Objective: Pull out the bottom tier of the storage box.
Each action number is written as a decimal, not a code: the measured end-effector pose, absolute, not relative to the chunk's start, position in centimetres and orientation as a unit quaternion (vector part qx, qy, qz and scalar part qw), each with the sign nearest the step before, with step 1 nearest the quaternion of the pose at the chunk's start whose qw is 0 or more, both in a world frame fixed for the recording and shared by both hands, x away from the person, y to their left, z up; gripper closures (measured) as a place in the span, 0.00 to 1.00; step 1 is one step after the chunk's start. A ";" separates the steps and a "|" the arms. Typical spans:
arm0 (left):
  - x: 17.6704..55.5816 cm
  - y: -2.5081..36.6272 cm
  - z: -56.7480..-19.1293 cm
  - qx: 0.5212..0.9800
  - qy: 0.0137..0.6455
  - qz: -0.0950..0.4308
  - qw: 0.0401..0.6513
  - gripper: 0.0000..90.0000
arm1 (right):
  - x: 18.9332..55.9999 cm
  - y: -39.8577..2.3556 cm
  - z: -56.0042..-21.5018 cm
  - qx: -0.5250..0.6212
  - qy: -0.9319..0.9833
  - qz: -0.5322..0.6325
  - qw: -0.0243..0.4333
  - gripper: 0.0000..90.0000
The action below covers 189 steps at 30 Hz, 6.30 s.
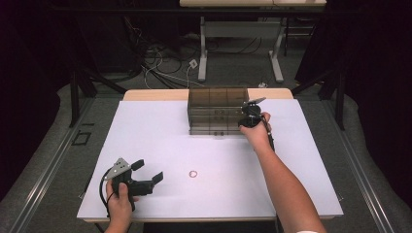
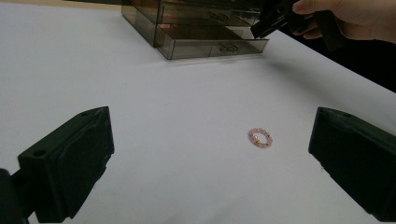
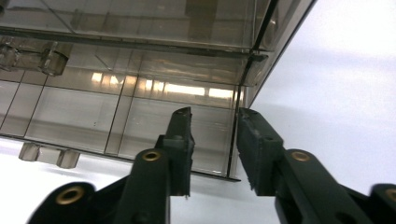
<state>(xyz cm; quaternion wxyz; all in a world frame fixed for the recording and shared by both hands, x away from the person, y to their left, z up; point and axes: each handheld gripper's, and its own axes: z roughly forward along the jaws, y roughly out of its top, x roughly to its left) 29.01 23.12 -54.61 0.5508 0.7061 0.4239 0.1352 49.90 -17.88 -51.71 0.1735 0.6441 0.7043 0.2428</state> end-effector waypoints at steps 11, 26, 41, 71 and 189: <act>29.0 23.1 -54.6 0.705 0.425 0.136 0.552 0.00 | 50.1 -18.0 -52.0 0.653 0.701 0.228 0.172 0.83; 29.0 23.1 -54.7 0.705 0.425 0.135 0.551 0.00 | 50.3 -18.2 -52.3 0.665 0.698 0.215 0.158 0.91; 29.0 23.1 -54.7 0.703 0.426 0.136 0.553 0.00 | 50.4 -18.2 -52.2 0.680 0.686 0.205 0.155 0.97; 29.1 23.1 -54.7 0.704 0.426 0.136 0.551 0.00 | 50.1 -18.7 -51.9 0.695 0.679 0.202 0.125 0.98; 29.4 23.0 -54.9 0.707 0.427 0.131 0.549 0.00 | 44.8 -19.2 -50.0 0.586 0.735 0.304 0.155 0.66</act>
